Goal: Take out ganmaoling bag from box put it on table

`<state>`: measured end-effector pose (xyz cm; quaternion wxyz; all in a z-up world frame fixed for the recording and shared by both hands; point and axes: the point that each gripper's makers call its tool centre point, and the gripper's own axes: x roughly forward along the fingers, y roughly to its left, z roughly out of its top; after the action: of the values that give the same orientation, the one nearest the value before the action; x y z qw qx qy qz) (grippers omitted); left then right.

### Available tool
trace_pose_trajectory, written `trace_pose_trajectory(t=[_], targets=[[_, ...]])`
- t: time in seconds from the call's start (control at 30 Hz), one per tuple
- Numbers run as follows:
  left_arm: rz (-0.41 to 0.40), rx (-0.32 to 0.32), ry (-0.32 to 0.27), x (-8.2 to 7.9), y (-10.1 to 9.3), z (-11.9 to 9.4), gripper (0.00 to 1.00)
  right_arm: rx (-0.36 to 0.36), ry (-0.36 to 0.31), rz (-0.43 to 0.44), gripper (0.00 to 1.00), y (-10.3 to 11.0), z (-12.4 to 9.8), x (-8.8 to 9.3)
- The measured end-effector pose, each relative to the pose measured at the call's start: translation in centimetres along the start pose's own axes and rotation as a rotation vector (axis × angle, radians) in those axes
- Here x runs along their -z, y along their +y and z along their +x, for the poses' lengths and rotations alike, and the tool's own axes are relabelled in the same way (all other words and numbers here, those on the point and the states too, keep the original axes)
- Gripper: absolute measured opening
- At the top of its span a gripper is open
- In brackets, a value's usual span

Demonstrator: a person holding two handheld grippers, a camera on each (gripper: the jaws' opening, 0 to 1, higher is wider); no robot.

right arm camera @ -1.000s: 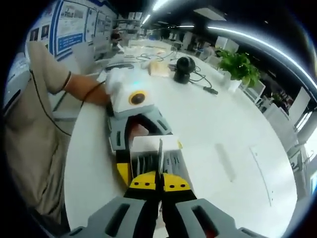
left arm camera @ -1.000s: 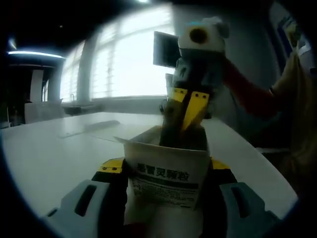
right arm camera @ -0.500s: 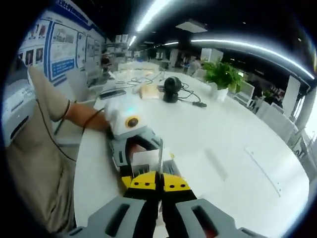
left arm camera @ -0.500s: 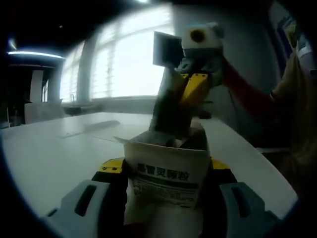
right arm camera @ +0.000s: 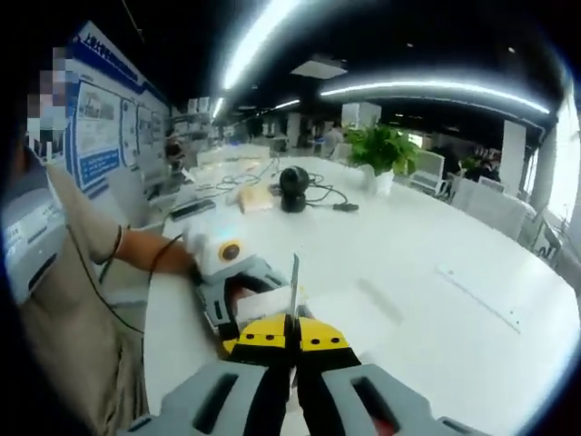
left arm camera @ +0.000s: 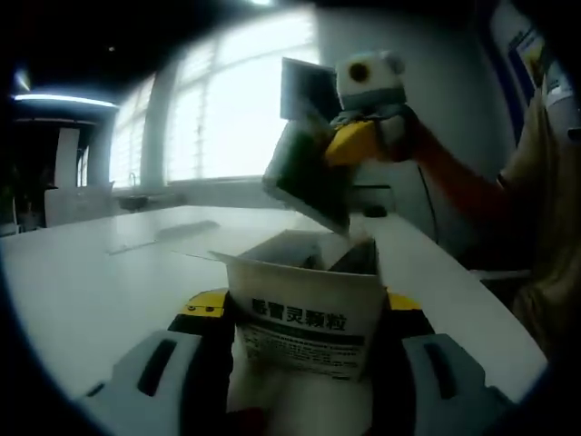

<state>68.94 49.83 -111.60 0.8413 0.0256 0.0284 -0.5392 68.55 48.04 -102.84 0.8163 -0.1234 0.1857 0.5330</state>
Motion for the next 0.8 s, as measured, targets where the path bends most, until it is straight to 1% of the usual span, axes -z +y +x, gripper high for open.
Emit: trace_pose_trajectory(t=[0.03,0.1,0.23,0.27,0.3,0.33,0.37,0.43,0.5,0.6,0.73,0.8], targets=[[0.000,0.000,0.000,0.0,0.0,0.0,0.51,0.009,-0.007,0.009,0.00,-0.4,-0.2,0.1],[0.002,0.000,0.001,0.1,0.1,0.0,0.51,0.032,-0.044,0.059,0.00,-1.0,-0.6,0.0],[0.002,0.000,0.001,0.1,0.2,0.1,0.51,0.049,-0.148,0.200,0.00,-2.4,-1.8,-0.5],[0.002,0.000,0.002,0.1,0.2,0.1,0.51,0.059,-0.169,0.222,0.00,-2.8,-2.1,-0.5],[0.002,-0.001,0.002,0.2,0.2,0.1,0.51,0.097,-0.188,0.241,0.00,-3.6,-2.4,-0.4],[0.003,0.000,0.003,0.2,0.2,0.1,0.51,0.120,-0.195,0.245,0.00,-4.1,-2.7,-0.2],[0.004,-0.001,0.003,0.2,0.2,0.1,0.51,0.121,-0.200,0.261,0.00,-4.3,-2.9,0.0],[0.006,-0.001,0.004,0.2,0.2,0.1,0.51,0.135,-0.236,0.312,0.00,-4.9,-3.2,0.2],[0.008,-0.001,0.005,0.2,0.2,0.1,0.51,0.133,-0.266,0.367,0.00,-5.3,-3.5,0.4],[0.009,-0.001,0.007,0.2,0.1,0.1,0.51,0.142,-0.304,0.450,0.00,-6.2,-4.0,1.0],[0.010,-0.001,0.008,0.3,0.1,0.1,0.51,0.179,-0.343,0.592,0.00,-8.2,-4.4,2.4],[0.012,-0.001,0.009,0.3,0.1,0.1,0.51,0.206,-0.345,0.642,0.00,-9.2,-4.4,3.4]])
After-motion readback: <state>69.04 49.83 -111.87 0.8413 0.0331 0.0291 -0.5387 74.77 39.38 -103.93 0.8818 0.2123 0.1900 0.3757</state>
